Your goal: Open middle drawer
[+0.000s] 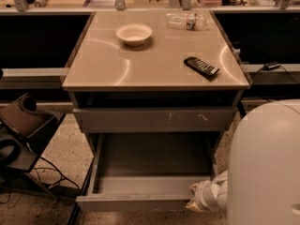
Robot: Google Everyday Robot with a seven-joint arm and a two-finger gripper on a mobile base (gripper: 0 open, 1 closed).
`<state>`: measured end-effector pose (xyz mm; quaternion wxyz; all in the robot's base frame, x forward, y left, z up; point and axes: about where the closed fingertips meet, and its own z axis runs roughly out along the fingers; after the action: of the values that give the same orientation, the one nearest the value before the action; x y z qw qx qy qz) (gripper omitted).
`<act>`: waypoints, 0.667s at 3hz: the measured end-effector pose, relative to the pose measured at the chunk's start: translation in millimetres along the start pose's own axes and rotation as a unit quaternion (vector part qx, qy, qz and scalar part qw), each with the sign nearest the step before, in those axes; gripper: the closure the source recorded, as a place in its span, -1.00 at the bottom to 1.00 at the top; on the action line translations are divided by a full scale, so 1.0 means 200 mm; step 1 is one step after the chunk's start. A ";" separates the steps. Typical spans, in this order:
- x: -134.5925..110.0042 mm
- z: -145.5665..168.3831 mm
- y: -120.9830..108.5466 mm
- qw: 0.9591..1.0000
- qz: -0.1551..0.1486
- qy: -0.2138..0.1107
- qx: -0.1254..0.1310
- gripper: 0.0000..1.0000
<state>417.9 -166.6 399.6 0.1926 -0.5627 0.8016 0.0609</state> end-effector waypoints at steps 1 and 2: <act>0.03 0.00 0.03 1.000 -0.001 0.003 -0.003 1.00; 0.05 -0.02 0.05 1.000 0.000 0.007 -0.002 1.00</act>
Offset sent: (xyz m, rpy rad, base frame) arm -0.0974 0.0169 -0.0209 -0.0877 -0.0696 0.0112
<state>404.7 -173.9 399.0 0.1863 -0.5634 0.8028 0.0584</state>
